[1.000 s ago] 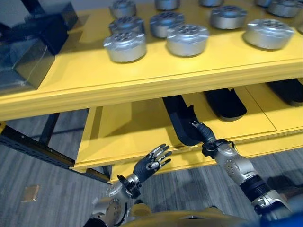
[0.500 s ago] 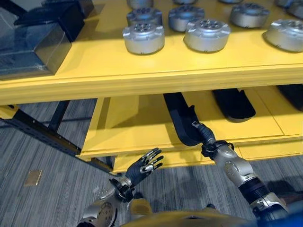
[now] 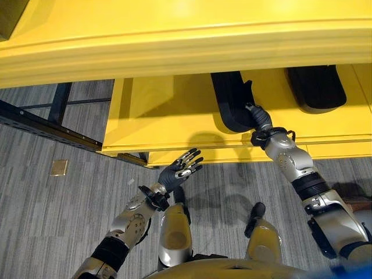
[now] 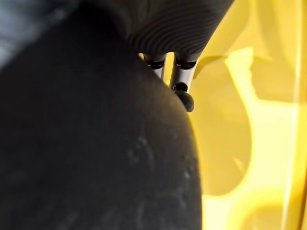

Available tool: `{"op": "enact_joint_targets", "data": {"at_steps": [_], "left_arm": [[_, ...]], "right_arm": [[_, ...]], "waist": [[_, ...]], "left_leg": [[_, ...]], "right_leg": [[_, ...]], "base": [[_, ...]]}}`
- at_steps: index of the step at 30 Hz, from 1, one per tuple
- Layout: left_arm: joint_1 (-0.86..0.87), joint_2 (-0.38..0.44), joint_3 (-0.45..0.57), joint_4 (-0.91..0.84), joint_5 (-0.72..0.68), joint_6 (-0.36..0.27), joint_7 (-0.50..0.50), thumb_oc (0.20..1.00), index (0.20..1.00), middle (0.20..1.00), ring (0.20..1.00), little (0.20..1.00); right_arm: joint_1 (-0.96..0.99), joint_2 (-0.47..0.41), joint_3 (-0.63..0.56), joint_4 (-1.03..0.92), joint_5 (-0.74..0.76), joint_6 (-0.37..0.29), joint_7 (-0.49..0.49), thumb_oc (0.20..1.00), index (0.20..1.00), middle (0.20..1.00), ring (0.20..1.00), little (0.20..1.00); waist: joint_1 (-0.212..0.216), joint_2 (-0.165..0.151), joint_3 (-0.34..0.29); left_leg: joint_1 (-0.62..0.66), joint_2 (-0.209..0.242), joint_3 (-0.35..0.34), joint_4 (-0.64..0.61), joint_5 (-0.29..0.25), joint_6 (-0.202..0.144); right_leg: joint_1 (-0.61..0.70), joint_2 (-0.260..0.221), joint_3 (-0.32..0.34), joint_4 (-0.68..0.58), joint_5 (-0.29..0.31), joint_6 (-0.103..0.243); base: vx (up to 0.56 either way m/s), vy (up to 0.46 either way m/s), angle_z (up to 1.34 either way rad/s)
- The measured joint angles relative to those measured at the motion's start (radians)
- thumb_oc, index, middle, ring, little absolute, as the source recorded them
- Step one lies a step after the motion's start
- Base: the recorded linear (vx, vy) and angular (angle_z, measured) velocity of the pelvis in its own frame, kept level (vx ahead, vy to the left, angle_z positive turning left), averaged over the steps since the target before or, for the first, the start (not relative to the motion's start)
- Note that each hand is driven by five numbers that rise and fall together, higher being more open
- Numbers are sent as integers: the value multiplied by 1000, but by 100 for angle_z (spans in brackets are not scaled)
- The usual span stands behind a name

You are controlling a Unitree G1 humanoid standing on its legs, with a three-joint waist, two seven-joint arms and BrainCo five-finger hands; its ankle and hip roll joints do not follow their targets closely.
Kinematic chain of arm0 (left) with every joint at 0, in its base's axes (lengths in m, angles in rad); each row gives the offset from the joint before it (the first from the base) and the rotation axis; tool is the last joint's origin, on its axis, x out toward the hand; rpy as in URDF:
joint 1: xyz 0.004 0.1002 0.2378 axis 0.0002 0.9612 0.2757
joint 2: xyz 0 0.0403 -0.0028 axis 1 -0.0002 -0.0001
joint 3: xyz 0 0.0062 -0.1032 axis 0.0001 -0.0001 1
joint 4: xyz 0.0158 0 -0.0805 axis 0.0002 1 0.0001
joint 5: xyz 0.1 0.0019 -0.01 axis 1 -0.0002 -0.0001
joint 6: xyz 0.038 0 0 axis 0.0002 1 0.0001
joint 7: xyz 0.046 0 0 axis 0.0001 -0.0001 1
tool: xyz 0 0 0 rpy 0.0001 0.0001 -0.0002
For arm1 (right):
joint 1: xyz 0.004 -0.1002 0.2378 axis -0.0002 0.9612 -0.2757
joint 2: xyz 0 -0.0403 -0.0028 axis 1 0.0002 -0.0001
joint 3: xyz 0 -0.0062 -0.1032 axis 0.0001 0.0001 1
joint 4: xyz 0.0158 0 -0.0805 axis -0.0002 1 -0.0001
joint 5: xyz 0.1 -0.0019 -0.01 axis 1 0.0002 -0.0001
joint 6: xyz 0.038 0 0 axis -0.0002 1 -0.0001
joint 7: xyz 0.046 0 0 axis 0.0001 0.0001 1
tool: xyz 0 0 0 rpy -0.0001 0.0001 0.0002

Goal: Move parts from the plastic box to the shelf.

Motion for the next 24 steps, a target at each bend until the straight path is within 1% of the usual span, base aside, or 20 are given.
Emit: {"op": "enact_joint_targets", "data": {"at_steps": [3, 4, 5, 6, 8, 9, 10, 11, 13, 15, 17, 22, 24], "left_arm": [[-24, 1, -7, 0, -23, -14, 2, 1000, 1000, 1000, 1000, 1000], [-41, 6, -11, 0, -30, -19, 4, 1000, 1000, 1000, 1000, 1000], [-51, 6, -16, 0, -34, -19, 4, 1000, 1000, 1000, 1000, 1000], [-61, 5, -24, 0, -35, -20, 8, 1000, 1000, 1000, 1000, 1000], [-72, 6, -27, -6, -36, -26, 22, 1000, 1000, 1000, 1000, 1000], [-75, 7, -30, -5, -38, -28, 25, 1000, 1000, 1000, 1000, 1000], [-87, 8, -37, -5, -58, -37, 37, 1000, 1000, 1000, 1000, 1000], [-95, 8, -39, -4, -65, -38, 43, 1000, 1000, 1000, 1000, 1000], [-101, 10, -41, -9, -65, -43, 49, 1000, 1000, 1000, 1000, 1000], [-107, 12, -44, -9, -66, -43, 66, 1000, 1000, 1000, 1000, 1000], [-114, 12, -45, -9, -67, -43, 69, 1000, 1000, 1000, 1000, 1000], [-117, 17, -50, -9, -74, -54, 76, 1000, 1000, 1000, 1000, 1000], [-119, 30, -51, -23, -98, -60, 90, 1000, 1000, 1000, 1000, 1000]], "right_arm": [[-16, -19, 1, -3, -7, -5, 0, 200, 200, 200, 200, 200], [-62, -30, 1, 2, -8, -5, 0, 200, 200, 200, 200, 200], [-88, -36, -1, 14, -8, -5, -3, 200, 200, 200, 200, 200], [-113, -44, -3, 25, -11, -4, -8, 200, 200, 200, 200, 200], [-141, -52, -2, 35, -26, -4, -8, 200, 200, 200, 200, 200], [-153, -53, -2, 41, -34, -4, -8, 200, 200, 200, 200, 200], [-194, -65, -2, 53, -46, -6, -8, 200, 200, 200, 200, 200], [-207, -68, -3, 58, -47, -10, -11, 200, 200, 200, 200, 200], [-227, -69, -2, 70, -50, -11, -11, 200, 200, 200, 200, 200], [-272, -70, -1, 89, -77, -12, -16, 200, 200, 200, 200, 200], [-298, -70, -1, 113, -87, -13, -17, 200, 200, 200, 200, 200], [-319, -71, 3, 137, -116, -12, -23, 200, 200, 200, 200, 200], [-371, -75, 20, 177, -136, -13, -18, 200, 200, 200, 200, 200]], "waist": [[-2, 3, 20], [-4, 1, 40], [-4, 1, 49], [-4, 2, 67], [-4, 4, 74], [-4, 3, 77], [-3, 2, 91], [-3, 0, 103], [-3, -1, 103], [-5, -4, 106], [-4, -3, 116], [3, -6, 118], [5, -8, 118]], "left_leg": [[-51, 12, -1, 54, -16, 2], [-77, 19, -1, 92, -38, 5], [-92, 21, -1, 118, -53, -2], [-97, 22, -1, 139, -58, 1], [-125, 33, -4, 184, -79, -3], [-135, 36, -5, 198, -82, -1], [-167, 46, -12, 239, -92, 6], [-170, 50, -13, 251, -96, 6], [-194, 52, -22, 279, -108, 3], [-231, 56, -24, 318, -121, 7], [-234, 59, -24, 331, -128, 10], [-248, 70, -23, 354, -141, 8], [-279, 87, -28, 412, -168, 7]], "right_leg": [[-50, -8, 1, 45, -9, -7], [-80, -14, 5, 77, -19, -12], [-99, -21, 14, 98, -31, -14], [-109, -25, 26, 122, -33, -12], [-133, -26, 34, 145, -41, -16], [-143, -26, 36, 157, -41, -15], [-172, -28, 42, 193, -47, -20], [-176, -28, 45, 199, -50, -20], [-198, -30, 52, 219, -56, -20], [-238, -37, 63, 251, -62, -23], [-242, -38, 70, 262, -65, -24], [-254, -37, 70, 269, -73, -22], [-286, -40, 74, 313, -86, -24]], "base": [[-112, 0, -5], [-63, 5, -14], [-49, 2, -15], [-41, -7, -11], [-89, -18, -8], [-102, -12, -4], [-104, -8, -4], [-119, -1, -4], [-109, 3, -4], [-85, 1, -5], [-52, -3, -5], [-64, -4, -6], [-51, 1, -13]]}}
